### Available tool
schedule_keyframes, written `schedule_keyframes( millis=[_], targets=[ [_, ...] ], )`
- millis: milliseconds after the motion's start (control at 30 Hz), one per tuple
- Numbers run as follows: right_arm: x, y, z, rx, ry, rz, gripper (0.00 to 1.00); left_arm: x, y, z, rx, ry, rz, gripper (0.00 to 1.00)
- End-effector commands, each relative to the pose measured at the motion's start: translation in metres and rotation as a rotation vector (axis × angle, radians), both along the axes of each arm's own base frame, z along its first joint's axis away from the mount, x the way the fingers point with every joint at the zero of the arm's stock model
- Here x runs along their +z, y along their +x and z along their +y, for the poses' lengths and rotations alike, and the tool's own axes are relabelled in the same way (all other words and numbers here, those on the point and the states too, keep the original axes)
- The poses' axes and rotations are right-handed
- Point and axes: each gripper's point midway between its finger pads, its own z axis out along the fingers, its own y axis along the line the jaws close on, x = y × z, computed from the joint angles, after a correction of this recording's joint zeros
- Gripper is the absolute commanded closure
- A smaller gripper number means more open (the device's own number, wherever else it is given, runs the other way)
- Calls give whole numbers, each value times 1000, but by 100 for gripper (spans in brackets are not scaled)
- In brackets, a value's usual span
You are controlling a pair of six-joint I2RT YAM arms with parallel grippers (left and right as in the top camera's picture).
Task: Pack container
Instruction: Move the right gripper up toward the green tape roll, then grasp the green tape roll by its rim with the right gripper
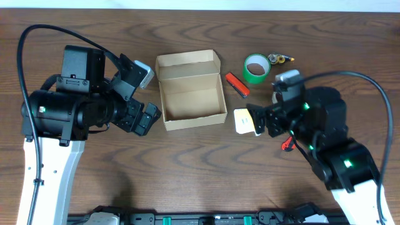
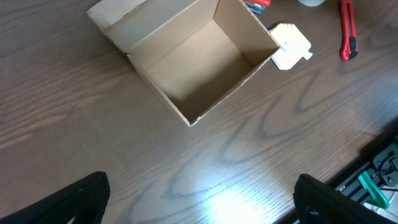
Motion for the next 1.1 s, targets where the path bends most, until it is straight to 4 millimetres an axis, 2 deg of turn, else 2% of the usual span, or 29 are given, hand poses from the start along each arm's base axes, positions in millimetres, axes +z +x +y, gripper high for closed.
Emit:
schedule_keyframes(
  millis=[0,100,167,367,500,667,767,900,1067],
  targets=[
    [-16,18,-11,-71,-40,50,1,4,1,1,-2,4,-16,5],
    [-37,34,-14,-103,-53,123,1,4,1,1,-2,4,-16,5],
    [-44,47,-18,-129,-52,151,1,4,1,1,-2,4,-16,5],
    [-44,99,-36,-209,-52,181,1,4,1,1,-2,4,-16,5],
    [-54,138,-44,-242,-55,200,2,4,1,1,-2,4,-16,5],
    [-76,194,-67,-311,-36,178,3,4,1,1,-2,4,-16,5],
    [-100,217,-85,-344,-26,187,6,4,1,1,-2,4,-16,4],
    [-141,229,-87,-314,7,248,9,4,1,1,-2,4,-16,5],
    [-184,226,-82,-281,-12,333,12,4,1,1,-2,4,-16,5]
  ],
)
